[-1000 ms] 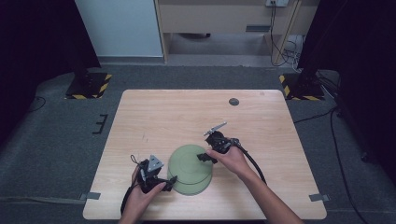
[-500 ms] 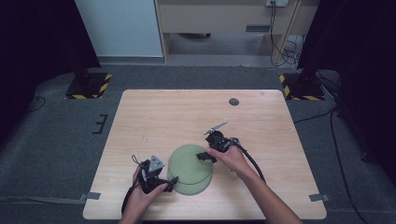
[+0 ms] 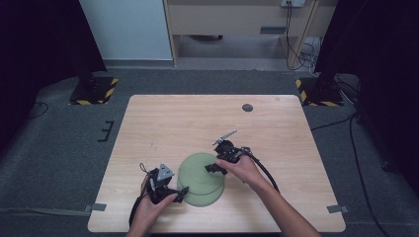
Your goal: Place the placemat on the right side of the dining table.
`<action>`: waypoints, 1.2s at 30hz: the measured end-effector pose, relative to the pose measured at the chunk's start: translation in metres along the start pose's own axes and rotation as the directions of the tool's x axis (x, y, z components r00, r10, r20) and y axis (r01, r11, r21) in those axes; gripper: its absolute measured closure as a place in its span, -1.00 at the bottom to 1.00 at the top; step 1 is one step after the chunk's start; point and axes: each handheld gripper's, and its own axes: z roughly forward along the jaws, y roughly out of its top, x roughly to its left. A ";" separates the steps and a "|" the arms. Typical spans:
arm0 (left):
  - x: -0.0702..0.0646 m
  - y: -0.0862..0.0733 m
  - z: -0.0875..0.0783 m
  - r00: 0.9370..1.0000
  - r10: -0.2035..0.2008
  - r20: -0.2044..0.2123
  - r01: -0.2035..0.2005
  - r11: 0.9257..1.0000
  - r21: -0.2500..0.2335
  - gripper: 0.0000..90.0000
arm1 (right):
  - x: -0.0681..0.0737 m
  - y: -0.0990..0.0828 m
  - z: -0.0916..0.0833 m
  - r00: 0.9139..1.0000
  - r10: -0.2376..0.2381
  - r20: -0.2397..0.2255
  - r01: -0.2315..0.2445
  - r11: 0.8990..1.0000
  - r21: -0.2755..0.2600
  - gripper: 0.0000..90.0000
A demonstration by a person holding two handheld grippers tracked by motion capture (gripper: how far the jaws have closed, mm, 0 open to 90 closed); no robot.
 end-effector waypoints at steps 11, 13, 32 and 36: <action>-0.003 0.001 0.001 1.000 0.017 0.000 -0.017 1.000 -0.010 -1.00 | -0.007 0.000 0.001 1.000 0.026 -0.004 -0.026 1.000 -0.011 -0.42; -0.003 0.001 0.001 1.000 0.021 -0.001 -0.021 1.000 -0.009 -1.00 | -0.008 0.000 0.004 1.000 0.027 -0.005 -0.027 1.000 -0.008 -0.43; -0.002 0.001 0.002 1.000 0.011 0.007 -0.011 1.000 0.001 -1.00 | 0.005 0.002 -0.022 1.000 -0.011 -0.005 0.011 0.997 -0.080 -0.22; -0.001 0.002 0.002 1.000 0.010 0.010 -0.010 1.000 0.002 -1.00 | 0.007 0.003 -0.032 0.997 -0.006 -0.083 -0.002 0.995 -0.099 -0.06</action>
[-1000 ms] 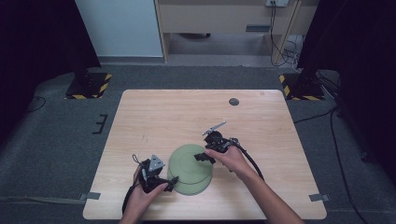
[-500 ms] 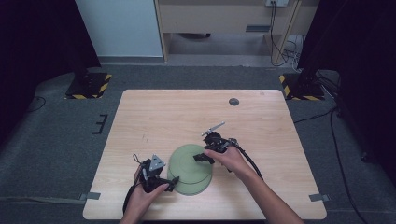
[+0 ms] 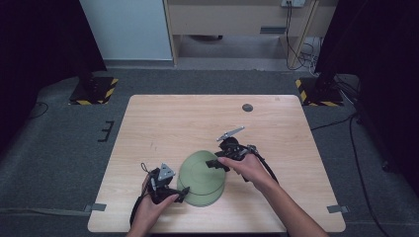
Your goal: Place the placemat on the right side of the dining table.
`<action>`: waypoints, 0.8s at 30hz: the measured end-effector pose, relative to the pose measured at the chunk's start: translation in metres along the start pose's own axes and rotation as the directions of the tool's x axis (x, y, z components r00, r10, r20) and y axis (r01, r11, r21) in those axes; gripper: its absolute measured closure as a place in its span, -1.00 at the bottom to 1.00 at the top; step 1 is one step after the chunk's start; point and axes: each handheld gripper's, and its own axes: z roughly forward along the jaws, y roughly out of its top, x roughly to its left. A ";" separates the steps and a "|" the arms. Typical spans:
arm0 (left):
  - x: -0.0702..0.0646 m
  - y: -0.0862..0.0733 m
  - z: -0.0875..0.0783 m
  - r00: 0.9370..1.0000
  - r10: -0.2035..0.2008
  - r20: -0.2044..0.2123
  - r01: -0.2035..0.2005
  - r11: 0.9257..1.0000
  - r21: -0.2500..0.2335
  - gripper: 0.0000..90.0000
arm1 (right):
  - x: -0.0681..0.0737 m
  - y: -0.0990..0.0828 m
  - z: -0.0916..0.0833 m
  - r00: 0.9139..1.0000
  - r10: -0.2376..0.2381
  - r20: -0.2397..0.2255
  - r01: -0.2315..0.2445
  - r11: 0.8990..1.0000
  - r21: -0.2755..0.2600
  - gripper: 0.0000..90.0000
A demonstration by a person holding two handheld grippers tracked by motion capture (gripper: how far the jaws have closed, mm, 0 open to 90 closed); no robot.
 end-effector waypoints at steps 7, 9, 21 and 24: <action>0.001 0.000 0.000 1.000 -0.004 0.004 0.004 1.000 0.000 -1.00 | -0.006 -0.004 0.000 1.000 -0.016 -0.011 0.016 0.999 0.044 0.27; 0.001 0.000 0.000 1.000 -0.005 0.005 0.005 1.000 0.001 -1.00 | -0.008 -0.005 0.000 1.000 -0.025 -0.003 0.025 0.999 0.047 0.42; 0.001 -0.001 0.000 1.000 -0.006 0.007 0.006 1.000 -0.001 -1.00 | -0.010 -0.004 -0.004 0.999 -0.030 -0.025 0.031 0.999 0.045 0.83; 0.001 -0.001 0.000 1.000 -0.005 0.005 0.005 1.000 -0.002 -1.00 | -0.011 -0.003 -0.004 0.999 -0.026 -0.026 0.027 0.998 0.049 0.85</action>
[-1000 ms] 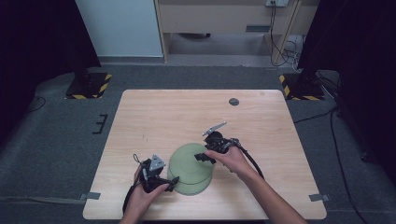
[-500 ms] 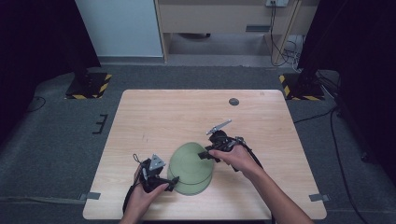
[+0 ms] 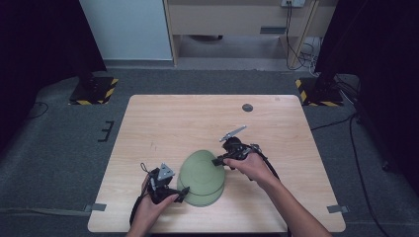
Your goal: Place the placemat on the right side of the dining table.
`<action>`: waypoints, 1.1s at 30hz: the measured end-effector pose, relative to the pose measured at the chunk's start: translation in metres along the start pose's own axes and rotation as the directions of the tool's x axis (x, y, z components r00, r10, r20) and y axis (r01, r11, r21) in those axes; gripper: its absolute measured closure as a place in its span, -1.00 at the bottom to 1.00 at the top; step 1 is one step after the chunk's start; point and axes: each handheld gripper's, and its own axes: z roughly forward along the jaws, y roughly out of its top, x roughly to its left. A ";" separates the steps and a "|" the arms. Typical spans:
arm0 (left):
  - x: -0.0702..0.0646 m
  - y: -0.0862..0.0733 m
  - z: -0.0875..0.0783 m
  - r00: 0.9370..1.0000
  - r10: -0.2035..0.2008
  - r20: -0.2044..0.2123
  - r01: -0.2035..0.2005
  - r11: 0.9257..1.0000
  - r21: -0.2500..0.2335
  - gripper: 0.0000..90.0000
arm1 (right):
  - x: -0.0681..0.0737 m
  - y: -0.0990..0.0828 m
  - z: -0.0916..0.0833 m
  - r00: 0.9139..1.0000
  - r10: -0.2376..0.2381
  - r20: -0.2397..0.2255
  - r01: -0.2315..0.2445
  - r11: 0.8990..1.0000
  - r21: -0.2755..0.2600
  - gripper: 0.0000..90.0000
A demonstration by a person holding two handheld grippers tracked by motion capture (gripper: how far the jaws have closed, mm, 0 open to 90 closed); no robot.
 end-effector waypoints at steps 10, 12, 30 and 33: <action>0.000 -0.001 0.000 1.000 -0.007 0.000 0.007 1.000 0.001 -1.00 | -0.001 0.003 -0.009 1.000 0.028 0.011 -0.027 0.999 -0.016 0.90; 0.000 -0.001 0.000 1.000 -0.009 0.001 0.009 1.000 0.000 -1.00 | -0.001 0.004 -0.013 0.999 0.029 0.017 -0.029 0.999 -0.021 0.90; 0.021 -0.003 -0.021 0.995 -0.071 -0.073 0.066 0.996 -0.068 -0.96 | 0.014 0.015 -0.047 0.999 0.030 -0.045 -0.035 0.992 -0.124 0.91; 0.032 -0.007 -0.025 0.987 -0.114 -0.112 0.106 0.992 -0.073 -0.96 | 0.014 0.018 -0.051 0.998 0.038 -0.049 -0.045 0.989 -0.140 0.91</action>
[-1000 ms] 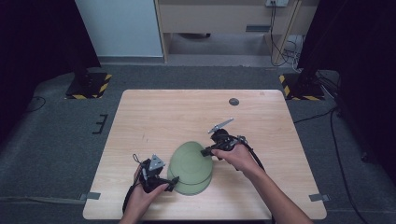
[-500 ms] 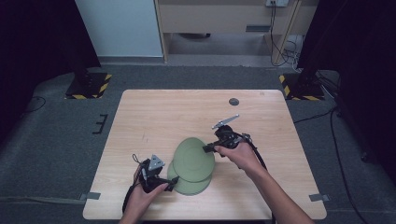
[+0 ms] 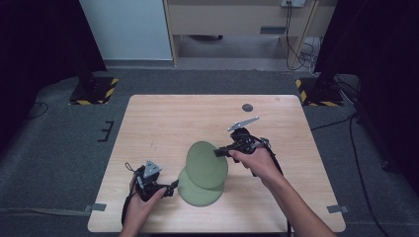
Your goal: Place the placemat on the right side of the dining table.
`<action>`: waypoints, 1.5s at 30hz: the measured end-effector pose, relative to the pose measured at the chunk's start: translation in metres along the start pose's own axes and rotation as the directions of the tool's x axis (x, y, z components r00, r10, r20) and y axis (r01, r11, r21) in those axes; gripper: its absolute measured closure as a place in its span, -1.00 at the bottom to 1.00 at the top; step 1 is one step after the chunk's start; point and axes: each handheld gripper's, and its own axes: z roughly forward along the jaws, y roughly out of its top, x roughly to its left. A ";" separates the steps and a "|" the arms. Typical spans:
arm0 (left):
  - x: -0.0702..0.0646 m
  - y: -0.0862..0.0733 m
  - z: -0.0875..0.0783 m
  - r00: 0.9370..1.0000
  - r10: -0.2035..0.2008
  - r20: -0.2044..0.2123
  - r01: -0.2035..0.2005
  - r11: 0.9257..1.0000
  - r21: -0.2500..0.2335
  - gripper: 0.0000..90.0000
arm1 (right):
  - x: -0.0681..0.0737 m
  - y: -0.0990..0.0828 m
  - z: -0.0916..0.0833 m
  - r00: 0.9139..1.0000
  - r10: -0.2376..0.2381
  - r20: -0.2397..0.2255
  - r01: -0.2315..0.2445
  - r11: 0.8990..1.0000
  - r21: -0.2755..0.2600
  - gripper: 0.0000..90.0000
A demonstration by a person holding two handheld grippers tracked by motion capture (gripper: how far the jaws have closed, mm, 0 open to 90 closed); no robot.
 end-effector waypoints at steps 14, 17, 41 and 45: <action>0.024 -0.006 -0.003 0.987 -0.074 -0.141 0.080 0.996 0.033 -0.95 | 0.003 0.019 -0.019 0.999 0.040 0.035 -0.036 0.996 -0.087 0.91; 0.026 -0.008 -0.001 0.986 -0.079 -0.146 0.087 0.995 0.046 -0.95 | -0.001 0.024 -0.026 0.996 0.054 0.072 -0.046 0.993 -0.109 0.91; 0.022 -0.010 0.007 0.986 -0.050 -0.161 0.064 0.994 0.084 -0.97 | -0.052 0.035 -0.055 0.953 0.200 0.227 -0.147 0.962 -0.229 0.91; 0.022 -0.009 0.007 0.986 -0.048 -0.157 0.062 0.994 0.085 -0.98 | -0.055 0.036 -0.053 0.951 0.209 0.228 -0.155 0.959 -0.235 0.91</action>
